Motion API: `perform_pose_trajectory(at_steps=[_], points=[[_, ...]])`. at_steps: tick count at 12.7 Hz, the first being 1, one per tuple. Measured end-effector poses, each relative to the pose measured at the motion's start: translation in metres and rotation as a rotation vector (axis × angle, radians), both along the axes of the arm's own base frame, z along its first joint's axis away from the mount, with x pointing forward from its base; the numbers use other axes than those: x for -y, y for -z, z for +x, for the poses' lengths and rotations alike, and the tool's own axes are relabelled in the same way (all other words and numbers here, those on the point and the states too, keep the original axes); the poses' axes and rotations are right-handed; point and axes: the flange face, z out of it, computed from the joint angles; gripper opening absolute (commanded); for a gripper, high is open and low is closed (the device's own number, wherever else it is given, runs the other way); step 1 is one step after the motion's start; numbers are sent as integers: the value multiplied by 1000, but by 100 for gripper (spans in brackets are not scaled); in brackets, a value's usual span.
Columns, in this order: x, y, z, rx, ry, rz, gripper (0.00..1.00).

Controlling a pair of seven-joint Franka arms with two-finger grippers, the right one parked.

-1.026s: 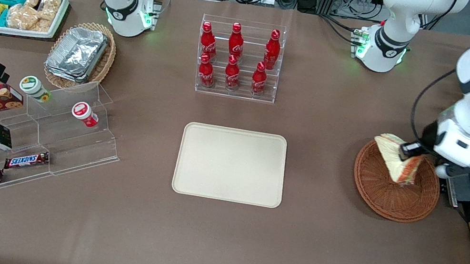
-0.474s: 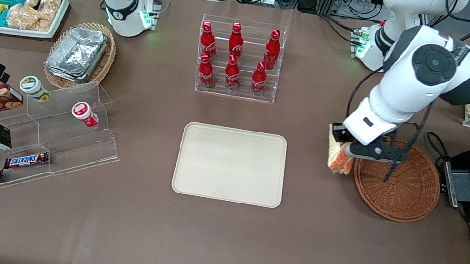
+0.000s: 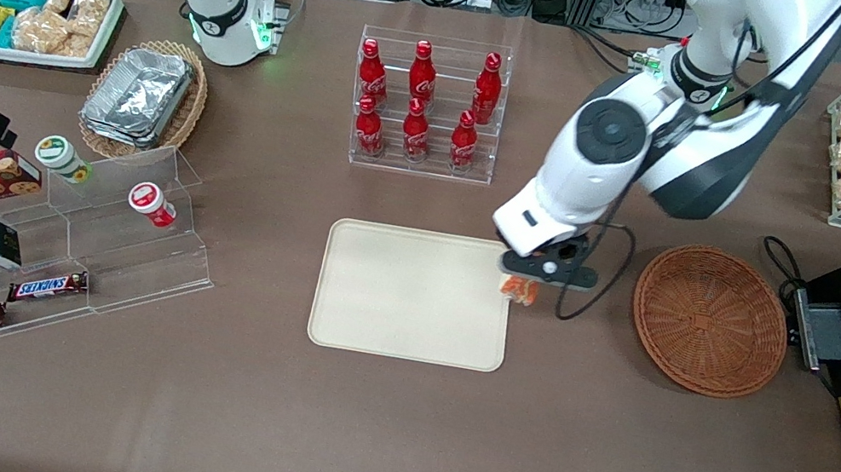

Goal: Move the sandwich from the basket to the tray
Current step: 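Carry the sandwich over the cream tray and lower it onto it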

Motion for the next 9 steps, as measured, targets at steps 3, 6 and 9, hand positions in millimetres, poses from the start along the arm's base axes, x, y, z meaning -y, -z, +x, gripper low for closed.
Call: perform_pose_trajectory(at_steps=[3, 6, 9], points=[[13, 41, 13, -40, 25, 11, 11], [42, 69, 4, -39, 49, 21, 11], [54, 99, 5, -46, 58, 40, 11]])
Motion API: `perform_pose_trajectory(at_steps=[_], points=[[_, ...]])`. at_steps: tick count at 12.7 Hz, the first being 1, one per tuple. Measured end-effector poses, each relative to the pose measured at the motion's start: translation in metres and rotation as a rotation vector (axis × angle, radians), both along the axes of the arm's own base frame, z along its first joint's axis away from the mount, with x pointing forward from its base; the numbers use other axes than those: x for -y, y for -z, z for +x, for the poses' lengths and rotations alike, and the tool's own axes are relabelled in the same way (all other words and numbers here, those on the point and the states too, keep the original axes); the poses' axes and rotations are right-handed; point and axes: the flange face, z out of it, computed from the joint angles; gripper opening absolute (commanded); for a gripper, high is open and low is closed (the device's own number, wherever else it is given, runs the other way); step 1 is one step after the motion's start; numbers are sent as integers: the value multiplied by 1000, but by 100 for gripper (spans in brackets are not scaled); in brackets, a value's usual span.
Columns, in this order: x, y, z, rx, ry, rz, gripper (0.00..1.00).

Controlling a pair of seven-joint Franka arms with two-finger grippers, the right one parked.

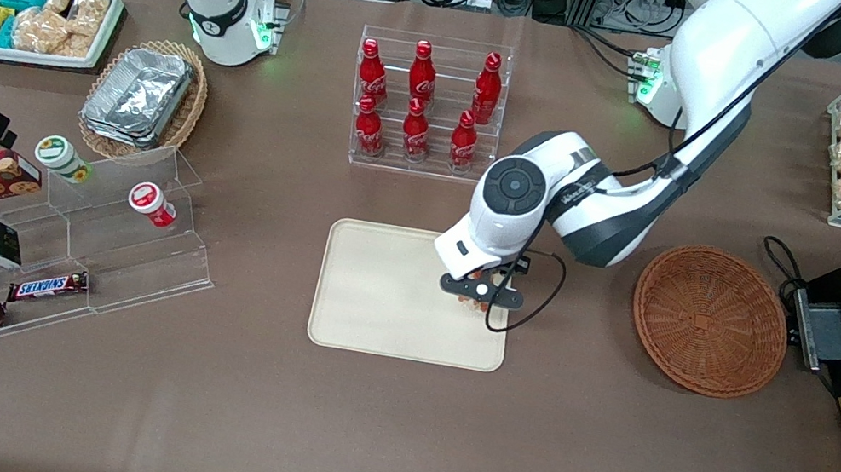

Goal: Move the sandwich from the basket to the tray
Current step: 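Carry the sandwich over the cream tray and lower it onto it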

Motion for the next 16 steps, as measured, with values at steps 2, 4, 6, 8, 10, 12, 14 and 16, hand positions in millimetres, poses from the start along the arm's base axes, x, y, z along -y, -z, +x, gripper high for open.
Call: perform_pose_trajectory(at_steps=[2, 4, 6, 8, 10, 12, 14, 16], points=[[4, 18, 1, -11, 15, 10, 12], [6, 36, 1, -21, 28, 28, 13], [7, 51, 2, -34, 20, 30, 13], [9, 60, 6, -25, -8, 8, 12], [10, 67, 7, -27, -37, 1, 12], [10, 68, 9, -26, -62, -1, 13], [11, 69, 11, -13, -111, -16, 13], [11, 75, 12, -11, -149, -23, 14]])
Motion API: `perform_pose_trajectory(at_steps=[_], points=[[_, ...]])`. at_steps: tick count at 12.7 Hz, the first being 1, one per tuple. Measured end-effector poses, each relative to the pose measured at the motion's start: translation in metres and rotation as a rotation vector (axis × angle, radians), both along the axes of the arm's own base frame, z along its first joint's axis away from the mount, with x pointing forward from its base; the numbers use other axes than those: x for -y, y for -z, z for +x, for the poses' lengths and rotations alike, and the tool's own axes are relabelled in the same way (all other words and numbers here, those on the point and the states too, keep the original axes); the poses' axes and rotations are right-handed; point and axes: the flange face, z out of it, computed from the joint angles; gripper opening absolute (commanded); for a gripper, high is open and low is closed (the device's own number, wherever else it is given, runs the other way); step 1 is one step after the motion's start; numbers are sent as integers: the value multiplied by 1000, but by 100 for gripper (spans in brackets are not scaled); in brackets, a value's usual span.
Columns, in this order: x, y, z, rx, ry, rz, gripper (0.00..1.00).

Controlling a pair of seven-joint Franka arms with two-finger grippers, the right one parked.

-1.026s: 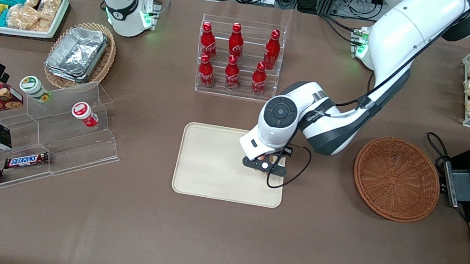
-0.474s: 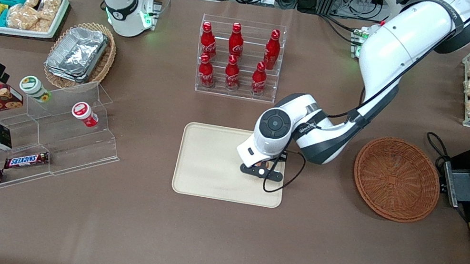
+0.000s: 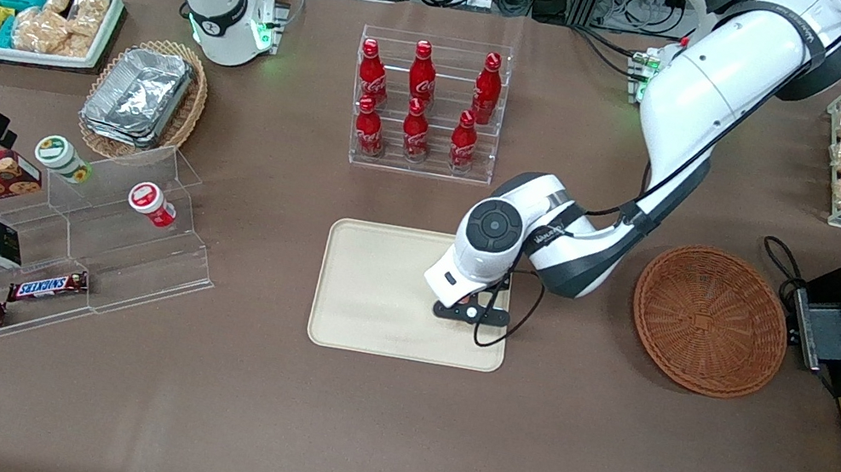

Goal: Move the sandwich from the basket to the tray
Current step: 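Carry the sandwich over the cream tray and lower it onto it, then open the left gripper to release the sandwich on the tray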

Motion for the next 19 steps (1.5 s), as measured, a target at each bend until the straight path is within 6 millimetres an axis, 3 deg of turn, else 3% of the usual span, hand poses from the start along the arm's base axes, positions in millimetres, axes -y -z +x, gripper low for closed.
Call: perform_pose_trajectory(at_steps=[3, 4, 5, 6, 7, 14, 17, 19], points=[[-6, 12, 3, 0, -6, 16, 16], [-6, 15, 3, 2, 0, 23, 21], [-6, 16, 3, 4, 3, 26, 48], [-6, 16, 2, 7, 5, 27, 95], [-6, 16, 2, 8, 6, 28, 100], [-9, 7, 12, 27, -6, 20, 100], [-19, -28, 31, 73, -40, 13, 100], [-32, -69, 41, 109, -75, 33, 100]])
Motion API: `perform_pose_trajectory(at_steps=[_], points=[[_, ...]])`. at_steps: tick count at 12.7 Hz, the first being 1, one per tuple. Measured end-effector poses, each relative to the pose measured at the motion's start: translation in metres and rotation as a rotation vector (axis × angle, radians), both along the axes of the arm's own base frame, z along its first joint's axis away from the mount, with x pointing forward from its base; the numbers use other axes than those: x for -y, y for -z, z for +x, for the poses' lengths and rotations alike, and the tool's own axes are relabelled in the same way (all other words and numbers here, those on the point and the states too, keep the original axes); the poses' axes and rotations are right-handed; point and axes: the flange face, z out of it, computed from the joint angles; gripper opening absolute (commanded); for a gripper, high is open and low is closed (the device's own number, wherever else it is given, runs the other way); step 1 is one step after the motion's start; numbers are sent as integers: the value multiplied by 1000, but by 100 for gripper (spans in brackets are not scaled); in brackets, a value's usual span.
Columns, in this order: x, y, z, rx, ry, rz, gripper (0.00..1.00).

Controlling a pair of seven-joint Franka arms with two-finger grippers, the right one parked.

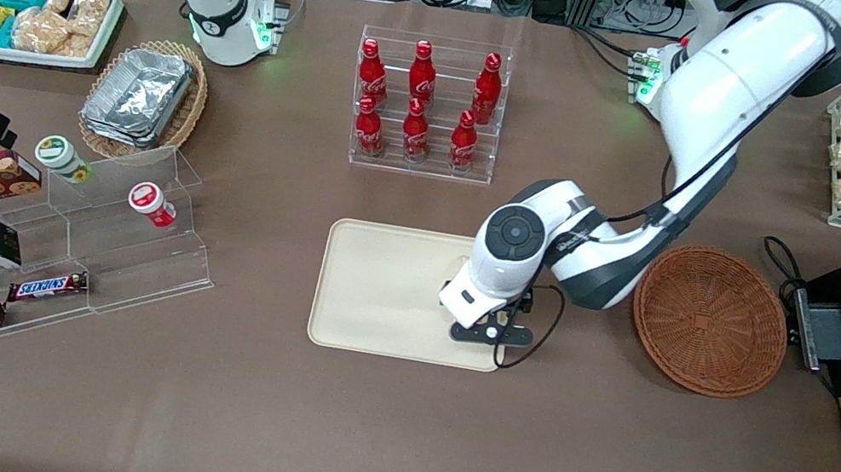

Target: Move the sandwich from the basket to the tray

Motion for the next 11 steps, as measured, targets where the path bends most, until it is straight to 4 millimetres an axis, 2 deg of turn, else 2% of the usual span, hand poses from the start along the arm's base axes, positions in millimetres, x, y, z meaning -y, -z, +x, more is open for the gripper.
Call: perform_pose_trajectory(at_steps=[2, 3, 5, 8, 11], points=[[-15, -51, 9, 41, -59, 22, 100], [-30, -74, 17, 55, -91, 34, 100], [-59, -107, 31, 67, -146, 57, 100], [-85, -129, 44, 67, -199, 65, 100], [-125, -147, 59, 51, -209, 47, 100]])
